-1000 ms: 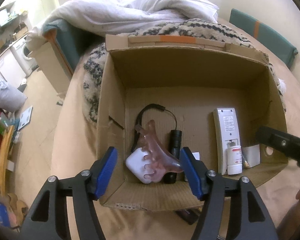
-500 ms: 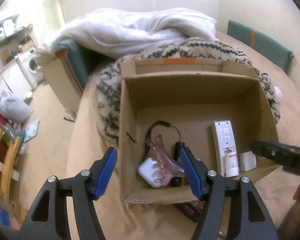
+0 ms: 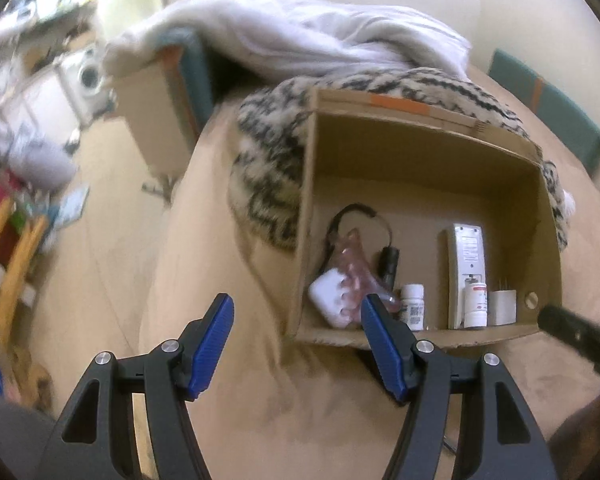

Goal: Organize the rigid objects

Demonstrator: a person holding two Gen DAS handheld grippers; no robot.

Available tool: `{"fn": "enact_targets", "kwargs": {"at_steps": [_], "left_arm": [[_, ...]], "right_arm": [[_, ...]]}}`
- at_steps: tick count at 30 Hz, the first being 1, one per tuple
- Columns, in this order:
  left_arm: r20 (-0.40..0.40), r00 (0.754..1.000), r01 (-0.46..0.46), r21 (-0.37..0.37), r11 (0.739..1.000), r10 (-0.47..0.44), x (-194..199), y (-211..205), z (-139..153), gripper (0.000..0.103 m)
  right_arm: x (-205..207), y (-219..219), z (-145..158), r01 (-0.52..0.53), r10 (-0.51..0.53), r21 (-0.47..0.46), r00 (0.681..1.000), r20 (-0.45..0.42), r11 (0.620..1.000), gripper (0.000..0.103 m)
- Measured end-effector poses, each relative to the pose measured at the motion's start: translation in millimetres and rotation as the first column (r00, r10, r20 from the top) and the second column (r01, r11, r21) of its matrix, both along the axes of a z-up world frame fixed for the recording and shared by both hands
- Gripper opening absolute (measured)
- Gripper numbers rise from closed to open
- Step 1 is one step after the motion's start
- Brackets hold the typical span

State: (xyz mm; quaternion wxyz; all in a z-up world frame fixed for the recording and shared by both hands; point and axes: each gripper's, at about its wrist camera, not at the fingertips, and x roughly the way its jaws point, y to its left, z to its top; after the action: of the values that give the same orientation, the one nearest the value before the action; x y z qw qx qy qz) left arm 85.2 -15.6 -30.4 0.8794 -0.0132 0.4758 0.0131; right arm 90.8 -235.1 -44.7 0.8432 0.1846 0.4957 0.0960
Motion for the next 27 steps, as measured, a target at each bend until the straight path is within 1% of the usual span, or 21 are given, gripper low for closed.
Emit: {"fn": "enact_targets", "kwargs": {"at_steps": [4,5,6,8,9,10,12,13,15,17,21,24,25,26,27], "left_arm": [[-0.082,0.994,-0.073,-0.078,0.994,0.067,-7.1,16.4,-12.1,0.063],[-0.101,0.992,-0.080,-0.093,0.992,0.070,-9.7,17.5,-14.8,0.063],[-0.120,0.991,-0.079,-0.101,0.992,0.067,-12.8,16.8,-17.3,0.063],[-0.134,0.990,-0.047,-0.076,0.996,0.036,-22.9,7.5,-22.8,0.063],[-0.147,0.989,-0.034,-0.077,0.996,0.022,-25.2,3.5,-26.0,0.063],[-0.184,0.983,-0.028,-0.096,0.995,0.010,-25.9,-0.9,-34.2,0.063],[-0.259,0.966,-0.061,-0.141,0.988,0.023,-23.4,-4.5,-51.1,0.063],[-0.293,0.955,-0.084,-0.150,0.985,0.037,-20.9,-7.5,-60.3,0.063],[-0.345,0.938,-0.087,-0.145,0.986,0.032,-14.5,-17.9,-72.8,0.063],[-0.372,0.928,-0.085,-0.164,0.983,0.018,-11.5,-25.4,-80.5,0.063],[-0.421,0.906,-0.138,-0.185,0.973,0.048,0.2,-34.4,-97.8,0.062],[-0.448,0.891,-0.161,-0.154,0.975,0.076,8.1,-39.6,-110.7,0.062],[-0.471,0.879,-0.155,-0.140,0.978,0.072,12.0,-42.9,-117.5,0.062],[-0.486,0.871,-0.151,-0.134,0.979,0.068,13.5,-45.8,-122.1,0.063],[-0.486,0.872,-0.146,-0.141,0.979,0.060,14.6,-49.0,-123.8,0.069]], "right_arm": [[-6.2,5.8,-1.5,-0.011,0.011,0.000,1.000,-0.009,1.000,0.074],[-8.5,6.7,-2.0,-0.010,0.009,-0.001,1.000,-0.013,1.000,0.074],[-10.8,7.3,-3.0,-0.006,0.006,-0.005,1.000,-0.022,1.000,0.074],[-16.7,7.1,-7.3,0.002,-0.003,-0.001,0.999,-0.051,1.000,0.074],[-20.0,6.8,-11.1,0.007,-0.007,0.006,0.997,-0.072,1.000,0.074],[-23.3,6.8,-15.9,0.014,-0.013,0.009,0.995,-0.097,1.000,0.074],[-29.0,5.3,-28.5,0.029,-0.024,0.025,0.987,-0.161,0.999,0.074],[-30.1,4.8,-35.2,0.034,-0.027,0.035,0.981,-0.192,0.999,0.074],[-30.2,4.0,-45.8,0.040,-0.029,0.044,0.970,-0.242,0.998,0.074],[-29.3,0.1,-49.7,0.055,-0.040,0.049,0.966,-0.256,0.997,0.074],[-25.7,-9.8,-51.0,0.101,-0.076,0.083,0.962,-0.263,0.991,0.074],[-26.2,-10.4,-51.3,0.105,-0.078,0.092,0.961,-0.264,0.990,0.074],[-25.1,-9.4,-51.0,0.102,-0.075,0.087,0.962,-0.264,0.991,0.074],[-24.6,-8.9,-51.1,0.098,-0.073,0.083,0.962,-0.264,0.992,0.074],[-23.5,-8.6,-51.5,0.097,-0.071,0.083,0.961,-0.267,0.992,0.074]]}}
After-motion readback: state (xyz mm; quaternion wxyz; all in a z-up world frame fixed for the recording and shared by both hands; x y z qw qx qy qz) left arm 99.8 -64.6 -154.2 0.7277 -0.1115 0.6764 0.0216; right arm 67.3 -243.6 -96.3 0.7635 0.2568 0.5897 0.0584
